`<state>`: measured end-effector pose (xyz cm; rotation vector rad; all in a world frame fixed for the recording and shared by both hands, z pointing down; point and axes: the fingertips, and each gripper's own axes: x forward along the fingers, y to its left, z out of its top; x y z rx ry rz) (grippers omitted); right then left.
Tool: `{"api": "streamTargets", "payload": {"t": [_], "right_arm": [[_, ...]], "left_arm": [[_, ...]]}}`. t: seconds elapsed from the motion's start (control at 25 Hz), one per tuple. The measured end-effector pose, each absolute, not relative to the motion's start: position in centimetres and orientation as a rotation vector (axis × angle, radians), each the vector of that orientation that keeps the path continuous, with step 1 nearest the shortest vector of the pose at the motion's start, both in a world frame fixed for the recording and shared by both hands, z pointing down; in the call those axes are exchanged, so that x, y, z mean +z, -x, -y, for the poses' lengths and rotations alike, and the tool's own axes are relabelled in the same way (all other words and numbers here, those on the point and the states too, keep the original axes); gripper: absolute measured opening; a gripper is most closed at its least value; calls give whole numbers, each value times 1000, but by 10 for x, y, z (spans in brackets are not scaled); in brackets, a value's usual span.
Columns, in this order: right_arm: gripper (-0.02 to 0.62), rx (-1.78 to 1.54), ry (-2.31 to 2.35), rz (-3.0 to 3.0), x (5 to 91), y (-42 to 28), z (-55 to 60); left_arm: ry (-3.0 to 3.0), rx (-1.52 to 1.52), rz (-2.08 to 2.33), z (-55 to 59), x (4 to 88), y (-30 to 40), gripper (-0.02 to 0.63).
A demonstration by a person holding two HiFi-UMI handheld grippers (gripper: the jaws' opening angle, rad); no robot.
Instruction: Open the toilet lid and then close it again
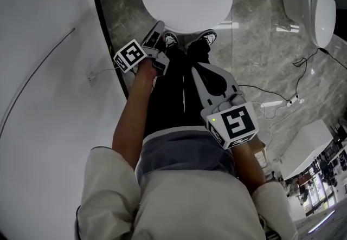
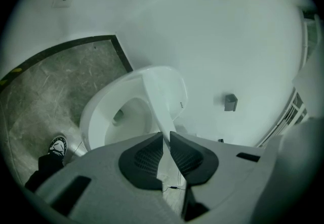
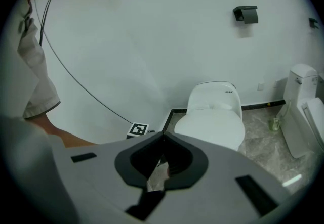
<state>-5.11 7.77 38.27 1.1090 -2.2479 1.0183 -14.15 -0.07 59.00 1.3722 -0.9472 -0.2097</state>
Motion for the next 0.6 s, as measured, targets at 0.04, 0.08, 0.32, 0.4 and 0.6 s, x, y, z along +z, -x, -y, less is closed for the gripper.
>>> {"api": "streamTargets", "payload": {"t": [0.04, 0.08, 0.32, 0.4, 0.6], "right_arm": [[11, 1017, -1107, 2248, 382, 52, -78], [11, 1018, -1106, 2248, 381, 54, -79], [11, 1024, -1110, 2254, 380, 59, -79], [11, 1024, -1103, 2252, 379, 59, -79], [11, 1005, -1111, 2264, 370, 60, -74]], "left_arm": [[-1372, -218, 947, 1, 588, 141, 35], [-1375, -228, 944, 3, 585, 141, 35], [-1427, -255, 929, 16, 567, 140, 35], [-1424, -260, 926, 17, 564, 139, 35], [-1445, -260, 903, 25, 556, 141, 35]]}}
